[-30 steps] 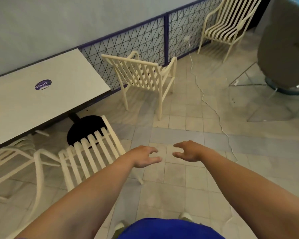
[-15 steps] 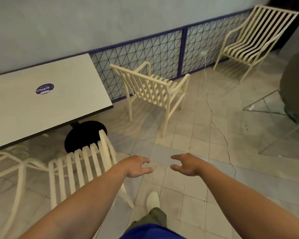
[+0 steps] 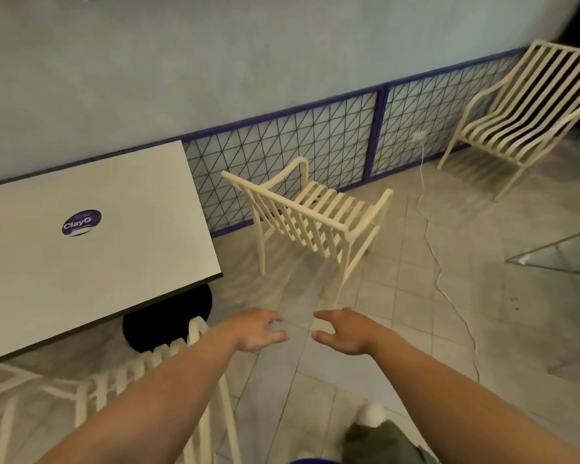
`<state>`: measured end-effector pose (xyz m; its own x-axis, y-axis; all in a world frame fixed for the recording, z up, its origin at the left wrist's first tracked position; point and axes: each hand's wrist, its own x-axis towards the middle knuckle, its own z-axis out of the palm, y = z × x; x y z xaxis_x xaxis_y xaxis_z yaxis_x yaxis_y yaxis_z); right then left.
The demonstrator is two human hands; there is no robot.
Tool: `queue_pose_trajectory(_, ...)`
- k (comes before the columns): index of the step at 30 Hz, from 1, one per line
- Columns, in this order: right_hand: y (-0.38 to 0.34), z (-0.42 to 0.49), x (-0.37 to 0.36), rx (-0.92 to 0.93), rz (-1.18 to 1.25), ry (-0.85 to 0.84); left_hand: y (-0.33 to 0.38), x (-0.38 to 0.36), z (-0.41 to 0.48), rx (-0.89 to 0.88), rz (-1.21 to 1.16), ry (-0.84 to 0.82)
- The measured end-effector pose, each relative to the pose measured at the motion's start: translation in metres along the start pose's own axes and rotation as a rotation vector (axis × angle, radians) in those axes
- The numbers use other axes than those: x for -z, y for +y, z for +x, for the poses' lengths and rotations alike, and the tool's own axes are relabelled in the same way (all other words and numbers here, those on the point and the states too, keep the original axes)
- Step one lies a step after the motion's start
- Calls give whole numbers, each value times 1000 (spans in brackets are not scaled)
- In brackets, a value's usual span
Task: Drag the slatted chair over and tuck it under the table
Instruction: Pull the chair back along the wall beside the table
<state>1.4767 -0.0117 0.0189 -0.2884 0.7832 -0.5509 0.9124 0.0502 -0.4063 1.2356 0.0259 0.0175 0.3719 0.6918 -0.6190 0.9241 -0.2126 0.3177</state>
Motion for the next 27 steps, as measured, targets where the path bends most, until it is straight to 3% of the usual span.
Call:
queue_pose_trajectory(16, 52, 149, 181, 209, -91, 53, 20, 166, 115, 185, -113, 153)
queue_pose_trajectory(27, 60, 219, 213, 146, -22, 23, -31, 250, 206, 197, -26, 174)
